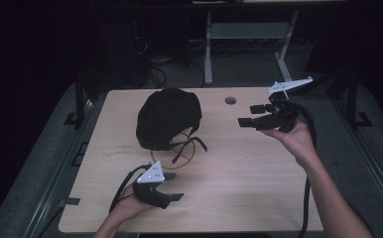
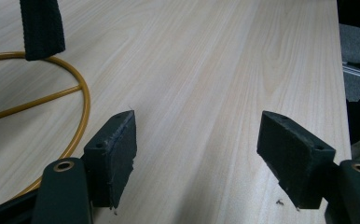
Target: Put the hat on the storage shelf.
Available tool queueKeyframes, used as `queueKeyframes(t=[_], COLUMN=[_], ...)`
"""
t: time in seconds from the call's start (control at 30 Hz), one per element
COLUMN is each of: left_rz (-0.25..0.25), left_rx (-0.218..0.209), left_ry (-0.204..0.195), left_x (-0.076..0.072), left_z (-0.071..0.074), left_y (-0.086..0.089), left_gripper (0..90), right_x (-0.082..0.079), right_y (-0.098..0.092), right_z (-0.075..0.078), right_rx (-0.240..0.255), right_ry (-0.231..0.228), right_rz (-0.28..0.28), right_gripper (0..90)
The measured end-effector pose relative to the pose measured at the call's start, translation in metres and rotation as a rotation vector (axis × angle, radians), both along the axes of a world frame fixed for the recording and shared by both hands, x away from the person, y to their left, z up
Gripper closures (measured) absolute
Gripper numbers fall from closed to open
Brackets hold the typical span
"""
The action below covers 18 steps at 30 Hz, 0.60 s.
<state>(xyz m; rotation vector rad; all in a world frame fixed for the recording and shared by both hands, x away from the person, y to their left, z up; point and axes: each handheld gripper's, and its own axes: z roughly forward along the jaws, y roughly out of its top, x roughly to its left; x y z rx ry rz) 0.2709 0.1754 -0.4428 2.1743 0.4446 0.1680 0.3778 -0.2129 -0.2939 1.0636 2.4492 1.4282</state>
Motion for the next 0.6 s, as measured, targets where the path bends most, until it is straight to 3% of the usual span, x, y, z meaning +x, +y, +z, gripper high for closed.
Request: queueKeyframes(t=[0.6], left_rz=[0.002], left_rx=[0.002], left_ry=[0.002], left_x=[0.001], left_z=[-0.001], left_y=[0.000], left_gripper=[27.9], right_x=[-0.015], right_y=[-0.030], right_z=[-0.034], right_rx=[0.015], right_ry=[0.041], right_rz=[-0.032], right_gripper=[19.4])
